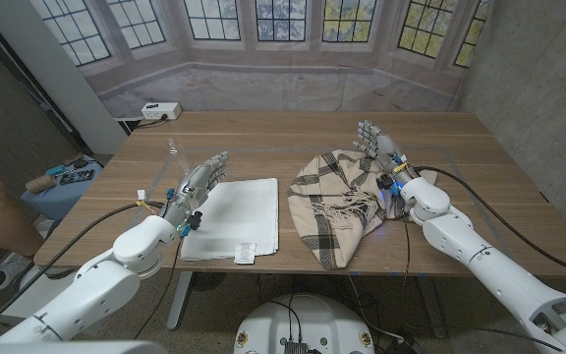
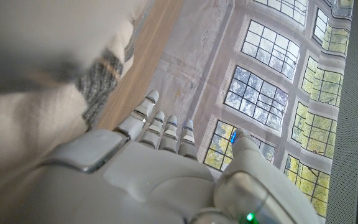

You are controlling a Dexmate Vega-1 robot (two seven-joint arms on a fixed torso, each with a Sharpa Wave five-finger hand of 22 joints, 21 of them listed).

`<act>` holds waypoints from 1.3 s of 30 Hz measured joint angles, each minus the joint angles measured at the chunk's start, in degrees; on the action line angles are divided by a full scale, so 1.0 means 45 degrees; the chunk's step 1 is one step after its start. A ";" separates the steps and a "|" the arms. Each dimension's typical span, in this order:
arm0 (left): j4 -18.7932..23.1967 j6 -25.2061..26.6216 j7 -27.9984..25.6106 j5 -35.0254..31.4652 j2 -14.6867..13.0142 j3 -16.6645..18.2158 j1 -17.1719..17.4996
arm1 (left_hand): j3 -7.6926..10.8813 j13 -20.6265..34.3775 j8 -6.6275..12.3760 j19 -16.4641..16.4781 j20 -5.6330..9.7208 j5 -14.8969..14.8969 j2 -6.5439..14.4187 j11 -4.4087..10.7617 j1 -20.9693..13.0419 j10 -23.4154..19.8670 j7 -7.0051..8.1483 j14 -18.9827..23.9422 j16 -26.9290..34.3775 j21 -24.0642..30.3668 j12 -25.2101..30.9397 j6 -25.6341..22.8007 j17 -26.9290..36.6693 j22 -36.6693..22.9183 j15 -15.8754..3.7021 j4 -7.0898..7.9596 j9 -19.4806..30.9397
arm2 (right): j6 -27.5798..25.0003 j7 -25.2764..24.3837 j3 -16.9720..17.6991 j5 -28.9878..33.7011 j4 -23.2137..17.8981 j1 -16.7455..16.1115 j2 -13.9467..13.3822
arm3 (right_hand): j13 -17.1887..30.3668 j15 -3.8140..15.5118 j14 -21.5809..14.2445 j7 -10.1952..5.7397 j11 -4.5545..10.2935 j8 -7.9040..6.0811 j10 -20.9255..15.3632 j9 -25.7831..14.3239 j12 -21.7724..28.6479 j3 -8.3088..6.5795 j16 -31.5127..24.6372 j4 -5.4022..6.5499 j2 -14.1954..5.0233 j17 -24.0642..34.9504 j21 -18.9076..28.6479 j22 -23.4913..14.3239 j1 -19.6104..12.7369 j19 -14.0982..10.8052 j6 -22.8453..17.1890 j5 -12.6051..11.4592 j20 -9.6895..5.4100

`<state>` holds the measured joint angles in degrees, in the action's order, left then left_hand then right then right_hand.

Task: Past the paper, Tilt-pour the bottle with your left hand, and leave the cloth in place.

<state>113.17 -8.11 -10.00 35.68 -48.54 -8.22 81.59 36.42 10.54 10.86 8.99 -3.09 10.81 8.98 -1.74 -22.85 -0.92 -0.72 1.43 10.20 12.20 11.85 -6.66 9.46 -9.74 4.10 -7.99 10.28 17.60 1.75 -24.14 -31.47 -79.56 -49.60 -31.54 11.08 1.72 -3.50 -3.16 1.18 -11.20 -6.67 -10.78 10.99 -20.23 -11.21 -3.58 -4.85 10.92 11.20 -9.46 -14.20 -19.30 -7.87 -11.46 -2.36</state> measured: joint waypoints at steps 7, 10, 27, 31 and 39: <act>0.0528 -0.0004 -0.0148 -0.0185 -0.0187 0.0622 0.0941 | -0.0035 0.0000 0.0000 0.0029 -0.0026 0.0049 0.0000 0.0000 0.0000 0.0000 0.0000 0.0000 0.0000 0.0000 0.0000 0.0000 0.0000 0.0000 0.0000 -0.0034 -0.0001 | 0.0093 0.0070 -0.0046 0.0059 0.0103 0.0068 0.0047 | 0.0000 0.0000 0.0000 0.0051 -0.0069 0.0000 0.0068 0.0000 0.0000 -0.0035 0.0000 -0.0173 0.0033 0.0000 0.0000 0.0000 -0.0066 0.0000 0.0051 0.0000 0.0000; 0.0757 -0.0004 -0.0203 -0.0261 -0.0224 0.0903 0.1355 | -0.0035 -0.0001 0.0000 0.0071 -0.0068 0.0049 -0.0039 0.0000 -0.0039 0.0001 0.0000 0.0000 0.0000 0.0000 0.0000 0.0000 0.0000 0.0000 -0.0001 -0.0034 0.0000 | 0.0123 0.0094 -0.0063 0.0073 0.0136 0.0081 0.0062 | 0.0000 -0.0069 0.0069 0.0049 -0.0069 0.0000 0.0068 0.0000 0.0000 -0.0036 0.0000 -0.0174 0.0025 0.0001 0.0000 0.0000 -0.0074 0.0000 0.0049 0.0000 0.0000; 0.1783 0.0167 -0.0625 -0.1275 0.0264 0.2742 0.3784 | -0.0071 -0.0002 0.0000 0.0071 -0.0066 0.0049 0.0017 0.0000 -0.0122 0.0001 -0.0067 0.0048 0.0000 0.0000 0.0000 -0.0067 0.0000 0.0000 -0.0049 -0.0068 -0.0002 | 0.0206 0.0214 -0.0259 0.0207 0.0595 0.0327 0.0296 | 0.0000 -0.0068 0.0068 0.0091 -0.0144 0.0000 0.0132 0.0000 0.0000 -0.0054 -0.0001 -0.0296 0.0051 0.0002 0.0001 0.0001 -0.0183 0.0000 0.0091 0.0053 0.0000; 0.1924 0.0202 -0.0734 -0.1675 0.0542 0.3152 0.4250 | -0.0109 -0.0002 0.0000 0.0071 -0.0066 0.0048 0.0051 0.0000 -0.0156 0.0001 -0.0067 0.0048 0.0000 0.0000 0.0000 -0.0067 0.0000 -0.0006 -0.0049 -0.0106 -0.0002 | 0.0208 0.0256 -0.0345 0.0236 0.0733 0.0431 0.0388 | 0.0000 -0.0068 0.0068 0.0091 -0.0144 0.0000 0.0132 0.0001 0.0000 0.0000 -0.0001 -0.0349 0.0051 0.0003 0.0001 0.0000 -0.0183 0.0000 0.0091 0.0052 0.0000; 0.2182 0.0407 -0.0878 -0.2318 0.1278 0.4161 0.5196 | -0.0124 -0.0002 0.0000 0.0071 -0.0065 0.0048 -0.0001 0.0000 -0.0234 0.0001 -0.0067 0.0048 0.0000 0.0000 0.0000 -0.0067 0.0000 -0.0064 -0.0049 -0.0121 -0.0003 | 0.0210 0.0355 -0.0467 0.0283 0.0930 0.0570 0.0513 | 0.0000 -0.0068 0.0068 0.0091 -0.0143 0.0000 0.0131 0.0000 0.0000 -0.0001 -0.0001 -0.0348 -0.0016 0.0003 -0.0043 0.0001 -0.0250 0.0000 0.0091 0.0052 0.0000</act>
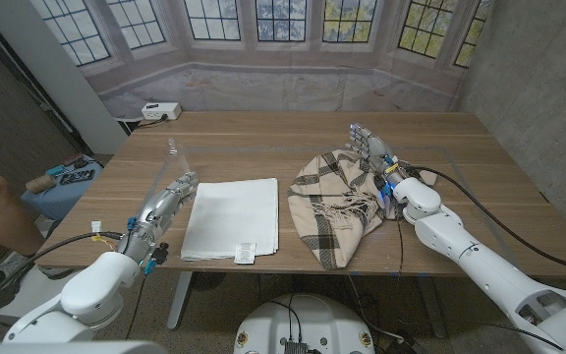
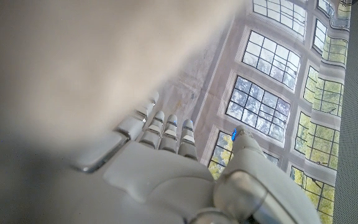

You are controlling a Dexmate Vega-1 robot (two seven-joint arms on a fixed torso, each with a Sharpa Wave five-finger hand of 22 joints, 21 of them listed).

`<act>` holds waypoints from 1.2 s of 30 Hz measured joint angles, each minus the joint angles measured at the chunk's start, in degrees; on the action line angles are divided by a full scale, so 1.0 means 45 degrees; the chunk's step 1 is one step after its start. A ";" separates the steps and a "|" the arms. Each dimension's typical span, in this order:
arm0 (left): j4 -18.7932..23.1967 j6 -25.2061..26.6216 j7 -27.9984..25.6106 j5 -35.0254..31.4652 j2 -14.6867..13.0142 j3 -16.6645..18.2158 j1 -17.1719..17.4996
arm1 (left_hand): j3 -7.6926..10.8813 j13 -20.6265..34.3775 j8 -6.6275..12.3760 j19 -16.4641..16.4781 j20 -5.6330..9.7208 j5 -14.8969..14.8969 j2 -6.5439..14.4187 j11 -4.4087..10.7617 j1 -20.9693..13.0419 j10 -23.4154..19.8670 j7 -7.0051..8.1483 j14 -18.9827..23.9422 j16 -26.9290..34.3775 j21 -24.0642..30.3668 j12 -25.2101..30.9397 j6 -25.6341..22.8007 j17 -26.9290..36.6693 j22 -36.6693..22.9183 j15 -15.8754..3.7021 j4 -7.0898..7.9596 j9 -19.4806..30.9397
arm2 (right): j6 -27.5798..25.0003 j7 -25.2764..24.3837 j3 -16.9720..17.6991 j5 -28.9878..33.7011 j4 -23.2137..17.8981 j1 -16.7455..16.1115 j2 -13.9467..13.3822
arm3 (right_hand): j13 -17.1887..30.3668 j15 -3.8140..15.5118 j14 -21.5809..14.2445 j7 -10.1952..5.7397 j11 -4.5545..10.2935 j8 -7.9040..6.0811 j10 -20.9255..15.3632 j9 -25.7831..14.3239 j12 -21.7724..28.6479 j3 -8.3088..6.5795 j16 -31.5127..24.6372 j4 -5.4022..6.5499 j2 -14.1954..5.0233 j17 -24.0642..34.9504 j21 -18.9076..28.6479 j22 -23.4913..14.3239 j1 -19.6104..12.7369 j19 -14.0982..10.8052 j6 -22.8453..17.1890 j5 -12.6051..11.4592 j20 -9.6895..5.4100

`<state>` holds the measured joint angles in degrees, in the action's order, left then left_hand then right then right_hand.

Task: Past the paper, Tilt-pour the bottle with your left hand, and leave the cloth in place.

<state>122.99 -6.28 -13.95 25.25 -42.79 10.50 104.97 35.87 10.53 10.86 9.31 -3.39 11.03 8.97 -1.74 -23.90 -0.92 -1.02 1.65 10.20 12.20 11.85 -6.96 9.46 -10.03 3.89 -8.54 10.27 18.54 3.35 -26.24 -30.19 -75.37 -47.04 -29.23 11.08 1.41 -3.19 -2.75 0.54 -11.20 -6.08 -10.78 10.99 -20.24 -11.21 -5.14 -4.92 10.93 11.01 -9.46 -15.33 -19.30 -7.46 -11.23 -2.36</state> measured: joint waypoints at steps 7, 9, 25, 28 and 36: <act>0.0185 0.0193 -0.0117 -0.0684 0.0819 0.0779 0.0532 | 0.0000 0.0000 0.0000 0.0000 0.0000 0.0000 0.0037 0.0055 -0.0037 -0.0055 -0.0026 0.0000 0.0000 0.0000 0.0000 -0.0026 0.0000 0.0000 0.0000 0.0001 0.0000 | 0.0000 0.0164 -0.0140 0.0036 0.0253 0.0202 0.0143 | 0.0000 0.0000 0.0000 0.0000 0.0000 0.0000 0.0000 0.0000 0.0000 0.0036 0.0000 -0.0035 0.0000 0.0000 0.0000 0.0000 0.0000 0.0000 0.0000 0.0049 0.0000; 0.0219 0.0224 -0.0124 -0.0809 0.0981 0.0901 0.0611 | 0.0000 0.0000 0.0000 0.0000 0.0001 0.0000 0.0041 0.0071 -0.0041 -0.0071 -0.0069 0.0000 0.0000 0.0000 0.0000 -0.0069 0.0000 0.0001 0.0000 0.0001 0.0000 | 0.0000 0.0207 -0.0164 0.0042 0.0319 0.0250 0.0177 | 0.0000 0.0000 0.0000 0.0000 0.0000 0.0000 0.0000 0.0000 0.0000 0.0036 0.0000 -0.0035 0.0000 0.0010 0.0001 0.0000 0.0001 0.0000 0.0000 0.0049 0.0000; 0.0232 0.0402 -0.0112 -0.1779 0.2084 0.1764 0.0606 | -0.0089 -0.0001 0.0000 0.0210 0.0070 0.0000 0.0002 0.0090 -0.0239 -0.0189 0.0000 0.0160 0.0000 0.0000 0.0000 -0.0138 0.0000 0.0002 -0.0161 -0.0087 -0.0002 | 0.0154 0.0508 -0.0353 0.0079 0.0917 0.0623 0.0468 | 0.0000 0.0000 0.0000 -0.0001 0.0000 0.0000 -0.0001 0.0000 0.0000 0.0019 0.0000 -0.0126 0.0050 0.0032 0.0002 0.0001 -0.0050 0.0000 0.0000 0.0048 0.0000; 0.0144 0.0491 0.0009 -0.2138 0.2191 0.1878 0.0449 | -0.0124 -0.0001 0.0000 0.0254 0.0025 0.0000 0.0012 0.0068 -0.0297 -0.0210 0.0001 0.0160 0.0000 0.0000 0.0000 -0.0138 0.0000 0.0003 -0.0160 -0.0122 -0.0002 | 0.0170 0.0546 -0.0400 0.0084 0.1078 0.0716 0.0555 | 0.0000 0.0001 0.0000 -0.0001 0.0000 0.0000 -0.0001 0.0000 0.0000 0.0072 0.0000 -0.0177 0.0050 0.0031 0.0002 0.0000 -0.0050 0.0000 -0.0001 0.0048 0.0000; -0.0169 0.0576 0.0124 -0.2534 0.2285 0.2051 0.0007 | -0.0177 -0.0001 0.0000 0.0421 0.0041 0.0000 -0.0049 0.0112 -0.0390 -0.0254 0.0000 0.0229 0.0000 0.0000 0.0000 -0.0138 0.0000 0.0003 -0.0229 -0.0175 -0.0002 | 0.0170 0.0559 -0.0412 0.0097 0.1094 0.0750 0.0562 | 0.0000 0.0000 0.0000 0.0071 0.0000 0.0000 -0.0001 0.0000 0.0000 0.0071 0.0000 -0.0176 0.0050 0.0031 0.0002 0.0000 -0.0050 0.0000 -0.0072 0.0048 0.0000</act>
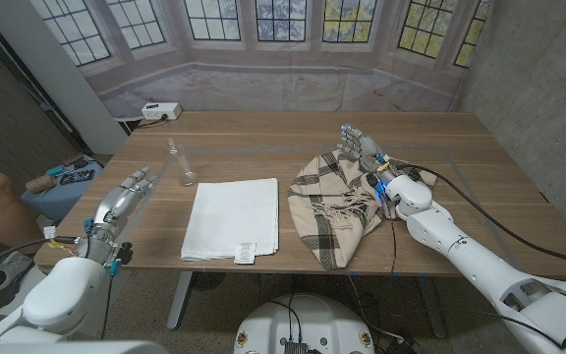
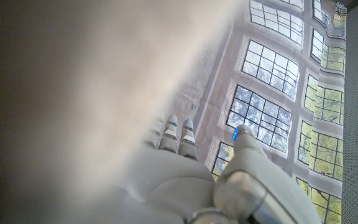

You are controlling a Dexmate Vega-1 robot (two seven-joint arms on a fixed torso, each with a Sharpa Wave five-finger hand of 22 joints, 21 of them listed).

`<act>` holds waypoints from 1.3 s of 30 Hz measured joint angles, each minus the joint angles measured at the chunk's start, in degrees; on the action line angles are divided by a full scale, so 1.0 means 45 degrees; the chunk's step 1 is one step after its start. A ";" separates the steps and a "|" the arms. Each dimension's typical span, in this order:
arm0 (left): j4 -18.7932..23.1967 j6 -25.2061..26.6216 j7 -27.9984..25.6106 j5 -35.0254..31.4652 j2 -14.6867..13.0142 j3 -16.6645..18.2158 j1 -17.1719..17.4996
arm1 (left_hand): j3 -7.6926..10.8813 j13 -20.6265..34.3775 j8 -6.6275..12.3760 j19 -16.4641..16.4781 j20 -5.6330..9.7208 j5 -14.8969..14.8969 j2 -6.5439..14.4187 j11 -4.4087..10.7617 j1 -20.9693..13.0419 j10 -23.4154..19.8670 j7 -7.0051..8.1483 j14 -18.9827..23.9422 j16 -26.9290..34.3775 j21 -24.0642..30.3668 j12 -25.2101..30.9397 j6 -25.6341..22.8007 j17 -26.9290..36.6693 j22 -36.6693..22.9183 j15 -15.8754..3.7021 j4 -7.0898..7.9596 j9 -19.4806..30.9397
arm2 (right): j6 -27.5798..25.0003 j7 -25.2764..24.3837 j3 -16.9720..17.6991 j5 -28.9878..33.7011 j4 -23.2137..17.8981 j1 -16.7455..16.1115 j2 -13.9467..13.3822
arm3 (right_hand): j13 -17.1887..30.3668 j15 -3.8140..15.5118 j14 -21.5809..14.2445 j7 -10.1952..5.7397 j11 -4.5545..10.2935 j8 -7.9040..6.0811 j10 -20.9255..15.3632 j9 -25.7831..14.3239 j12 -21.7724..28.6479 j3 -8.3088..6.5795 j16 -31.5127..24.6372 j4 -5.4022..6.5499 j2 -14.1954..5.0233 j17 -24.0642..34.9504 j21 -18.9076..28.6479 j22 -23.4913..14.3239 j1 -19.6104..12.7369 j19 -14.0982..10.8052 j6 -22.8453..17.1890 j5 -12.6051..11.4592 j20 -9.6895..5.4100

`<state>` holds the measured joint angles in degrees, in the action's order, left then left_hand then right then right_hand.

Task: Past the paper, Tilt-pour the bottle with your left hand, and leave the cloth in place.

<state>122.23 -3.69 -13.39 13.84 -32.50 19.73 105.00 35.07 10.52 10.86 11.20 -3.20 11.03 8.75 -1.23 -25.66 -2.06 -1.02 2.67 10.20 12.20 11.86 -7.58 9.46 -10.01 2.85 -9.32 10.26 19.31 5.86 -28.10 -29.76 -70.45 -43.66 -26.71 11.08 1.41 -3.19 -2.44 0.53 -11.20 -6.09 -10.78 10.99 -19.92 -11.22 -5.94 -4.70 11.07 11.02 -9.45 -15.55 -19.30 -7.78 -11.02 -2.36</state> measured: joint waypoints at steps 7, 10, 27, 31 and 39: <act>-0.0378 -0.0042 0.0010 -0.0400 0.0033 0.0081 -0.0405 | -0.0053 0.0000 0.0000 0.0272 0.0011 0.0049 -0.0118 -0.0023 -0.0119 -0.0113 0.0001 0.0067 0.0000 0.0000 0.0000 0.0000 0.0000 0.0023 -0.0067 -0.0053 0.0000 | -0.0056 0.0001 -0.0019 0.0026 -0.0007 0.0058 -0.0010 | 0.0000 0.0000 0.0000 -0.0001 0.0000 0.0000 0.0000 0.0000 0.0000 0.0054 0.0000 -0.0053 0.0049 -0.0001 0.0000 0.0000 -0.0049 0.0000 0.0000 0.0000 0.0000; -0.0550 -0.0130 0.0021 -0.0590 0.0019 0.0129 -0.0565 | -0.0053 0.0000 -0.0065 0.0289 0.0029 0.0049 -0.0100 -0.0055 -0.0237 -0.0144 -0.0027 0.0070 0.0000 0.0000 0.0000 0.0028 0.0000 0.0035 -0.0064 -0.0053 0.0000 | -0.0081 0.0000 -0.0045 0.0037 -0.0002 0.0111 0.0005 | 0.0000 0.0000 0.0000 -0.0001 0.0000 0.0000 0.0000 0.0000 0.0000 0.0053 0.0000 -0.0052 0.0049 -0.0001 0.0000 0.0000 -0.0049 0.0000 0.0001 0.0000 0.0000; -0.1944 -0.0971 -0.0756 -0.1989 0.0028 0.0152 -0.1705 | -0.0194 -0.0001 0.0001 0.1795 -0.0294 0.0049 -0.0571 -0.0287 -0.1508 -0.0893 -0.0586 0.1217 0.0100 0.0187 0.0102 -0.0373 -0.0001 0.0034 0.0031 -0.0193 -0.0001 | -0.0136 0.0012 -0.0198 0.0117 0.0335 0.0370 0.0287 | 0.0000 0.0000 0.0000 0.0067 0.0000 0.0000 0.0000 0.0000 0.0000 0.0107 -0.0062 -0.0105 -0.0019 -0.0002 0.0001 0.0000 -0.0117 -0.0095 0.0071 0.0048 -0.0001; -0.2433 -0.1219 -0.0990 -0.2255 0.0027 0.0021 -0.2092 | -0.0246 0.0066 0.0001 0.2091 -0.0403 0.0049 -0.0714 -0.0249 -0.1880 -0.1115 -0.0669 0.1587 0.0100 0.0187 0.0103 -0.0533 0.0000 0.0034 -0.0012 -0.0246 -0.0001 | -0.0151 0.0013 -0.0235 0.0136 0.0416 0.0436 0.0349 | 0.0000 0.0006 -0.0006 0.0067 0.0000 0.0000 0.0000 0.0000 0.0000 0.0107 -0.0062 -0.0105 -0.0019 -0.0002 0.0001 0.0000 -0.0117 -0.0095 0.0071 0.0048 -0.0001; -0.3333 -0.1763 -0.1520 -0.2798 -0.0138 -0.0345 -0.2802 | -0.0369 0.0065 0.0001 0.2609 -0.0335 -0.0051 -0.1238 -0.0143 -0.2544 -0.1463 -0.0621 0.2184 0.0198 0.0256 0.0197 -0.0622 0.0000 -0.0003 -0.0134 -0.0368 -0.0001 | -0.0180 0.0064 -0.0339 0.0166 0.0695 0.0648 0.0529 | 0.0000 -0.0024 -0.0115 0.0136 0.0000 0.0000 0.0000 0.0000 0.0000 0.0106 -0.0062 -0.0104 -0.0019 -0.0002 0.0001 0.0000 -0.0117 -0.0094 0.0001 0.0048 -0.0001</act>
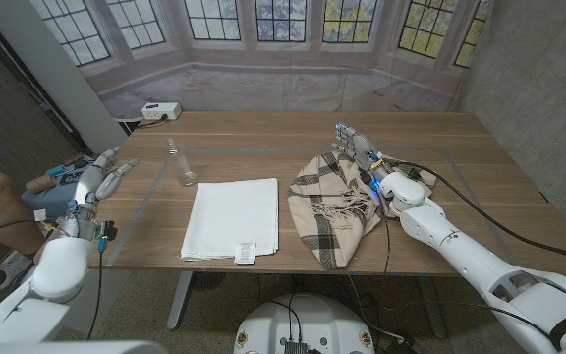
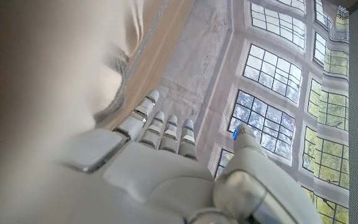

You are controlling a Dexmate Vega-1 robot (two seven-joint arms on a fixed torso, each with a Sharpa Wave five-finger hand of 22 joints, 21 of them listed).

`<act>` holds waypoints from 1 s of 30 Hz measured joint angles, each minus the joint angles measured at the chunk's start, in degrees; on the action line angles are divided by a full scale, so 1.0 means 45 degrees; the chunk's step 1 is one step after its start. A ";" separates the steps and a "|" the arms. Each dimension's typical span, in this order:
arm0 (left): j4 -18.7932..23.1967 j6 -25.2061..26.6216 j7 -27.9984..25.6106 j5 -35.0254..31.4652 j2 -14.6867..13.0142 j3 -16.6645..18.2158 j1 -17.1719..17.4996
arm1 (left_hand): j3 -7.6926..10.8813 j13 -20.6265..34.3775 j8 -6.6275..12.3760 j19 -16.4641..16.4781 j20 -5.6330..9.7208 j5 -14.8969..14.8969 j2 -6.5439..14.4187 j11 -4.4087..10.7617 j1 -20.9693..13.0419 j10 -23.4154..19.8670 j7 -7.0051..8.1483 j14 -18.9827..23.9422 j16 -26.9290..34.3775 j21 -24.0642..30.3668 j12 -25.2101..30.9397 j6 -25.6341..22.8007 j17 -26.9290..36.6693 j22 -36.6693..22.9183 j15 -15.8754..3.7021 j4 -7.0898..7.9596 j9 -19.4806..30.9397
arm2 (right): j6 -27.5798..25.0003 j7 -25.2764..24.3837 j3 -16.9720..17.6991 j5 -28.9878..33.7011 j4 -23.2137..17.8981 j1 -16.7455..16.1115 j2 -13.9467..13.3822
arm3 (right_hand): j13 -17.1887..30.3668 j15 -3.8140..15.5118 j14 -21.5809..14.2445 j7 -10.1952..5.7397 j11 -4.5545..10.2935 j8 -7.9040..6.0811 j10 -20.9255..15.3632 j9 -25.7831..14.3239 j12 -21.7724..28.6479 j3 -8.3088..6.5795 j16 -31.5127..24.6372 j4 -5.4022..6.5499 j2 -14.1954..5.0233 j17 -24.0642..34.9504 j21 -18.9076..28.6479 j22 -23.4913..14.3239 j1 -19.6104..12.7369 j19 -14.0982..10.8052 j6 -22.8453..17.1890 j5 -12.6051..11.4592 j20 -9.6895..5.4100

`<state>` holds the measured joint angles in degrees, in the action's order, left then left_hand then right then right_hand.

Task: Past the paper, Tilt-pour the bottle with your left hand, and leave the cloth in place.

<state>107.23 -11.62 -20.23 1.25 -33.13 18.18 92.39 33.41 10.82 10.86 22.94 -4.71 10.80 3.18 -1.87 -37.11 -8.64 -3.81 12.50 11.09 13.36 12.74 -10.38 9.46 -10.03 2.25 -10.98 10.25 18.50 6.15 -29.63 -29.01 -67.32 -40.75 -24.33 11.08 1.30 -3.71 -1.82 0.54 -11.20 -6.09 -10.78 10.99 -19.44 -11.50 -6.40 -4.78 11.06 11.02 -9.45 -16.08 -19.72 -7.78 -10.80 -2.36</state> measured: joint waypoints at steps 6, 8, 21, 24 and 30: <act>-0.0840 -0.0267 -0.0334 -0.0233 -0.0221 -0.0462 -0.0704 | -0.0197 0.0059 0.0000 0.0253 0.0116 -0.0097 -0.0494 0.0143 -0.0494 -0.0175 -0.0040 0.0162 0.0000 0.0000 0.0000 -0.0040 0.0062 0.0001 -0.0160 -0.0015 0.0000 | -0.0004 0.0119 -0.0064 0.0011 0.0274 0.0152 0.0137 | 0.0000 0.0000 0.0001 0.0000 0.0000 0.0000 0.0000 0.0000 0.0000 0.0000 0.0000 0.0000 0.0000 0.0000 0.0000 0.0000 0.0000 0.0000 0.0000 0.0000 0.0000; -0.1240 -0.0388 -0.0495 -0.0314 -0.0342 -0.0703 -0.1045 | -0.0237 0.0058 0.0000 0.0296 0.0159 -0.0117 -0.0641 0.0143 -0.0641 -0.0175 -0.0040 0.0164 0.0000 0.0000 0.0000 -0.0040 0.0066 0.0001 -0.0162 -0.0023 0.0000 | 0.0000 0.0158 -0.0103 0.0012 0.0469 0.0254 0.0224 | 0.0000 0.0000 0.0000 0.0000 0.0000 0.0000 0.0000 0.0000 0.0000 0.0000 0.0000 0.0000 0.0000 0.0000 0.0000 0.0000 0.0000 0.0001 0.0001 0.0000 0.0000; -0.2568 -0.0642 -0.0967 -0.0291 -0.0924 -0.1902 -0.2234 | -0.0790 0.0105 -0.0029 0.0365 0.0228 -0.0085 -0.1835 -0.0011 -0.1834 0.0088 0.0045 -0.0058 -0.0159 -0.0156 -0.0152 0.0612 0.0064 0.0002 -0.0033 0.0088 0.0000 | 0.0266 0.0576 -0.0182 0.0000 0.1358 0.0662 0.0526 | 0.0000 0.0000 0.0001 -0.0002 0.0000 0.0000 0.0000 0.0000 0.0000 0.0035 0.0000 -0.0035 0.0000 -0.0001 0.0000 0.0000 0.0000 0.0001 0.0001 0.0000 0.0000; -0.2728 -0.0641 -0.0987 -0.0220 -0.1077 -0.2148 -0.2432 | -0.0932 0.0117 -0.0081 0.0334 0.0198 0.0006 -0.2058 -0.0006 -0.2057 0.0257 0.0009 -0.0241 -0.0207 -0.0250 -0.0198 0.0892 0.0064 0.0003 0.0003 0.0123 0.0000 | 0.0347 0.0661 -0.0183 -0.0025 0.1512 0.0719 0.0567 | 0.0000 -0.0069 -0.0067 -0.0002 -0.0047 0.0000 -0.0047 0.0000 0.0000 0.0070 0.0000 -0.0070 0.0000 0.0064 0.0000 0.0000 0.0000 -0.0047 0.0001 0.0000 -0.0047; -0.3133 -0.0570 -0.0992 -0.0048 -0.1451 -0.2766 -0.2934 | -0.1092 0.0117 -0.0110 0.0265 0.0228 0.0101 -0.2230 -0.0040 -0.2229 0.0427 -0.0061 -0.0486 -0.0207 -0.0334 -0.0247 0.1218 0.0063 0.0003 0.0112 0.0178 -0.0030 | 0.0576 0.0885 -0.0172 -0.0104 0.1931 0.0855 0.0672 | 0.0000 -0.0114 -0.0021 -0.0002 -0.0047 0.0000 -0.0047 0.0000 0.0000 0.0070 0.0000 -0.0069 0.0000 0.0063 0.0000 0.0000 0.0000 -0.0068 0.0001 0.0000 -0.0067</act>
<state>93.14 -14.18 -24.69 1.04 -39.65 5.73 79.19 28.50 11.34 10.37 24.13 -3.69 11.25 -6.86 -2.05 -47.14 -6.72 -4.09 10.31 10.16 11.85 11.63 -4.90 9.74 -10.01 2.76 -10.18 10.12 21.09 10.13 -30.40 -29.48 -58.63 -36.90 -21.31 11.08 0.79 -3.81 -1.83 0.33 -11.20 -6.30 -10.78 10.99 -19.12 -11.50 -6.72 -4.78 11.34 11.02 -9.45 -16.08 -20.03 -7.78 -10.80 -2.67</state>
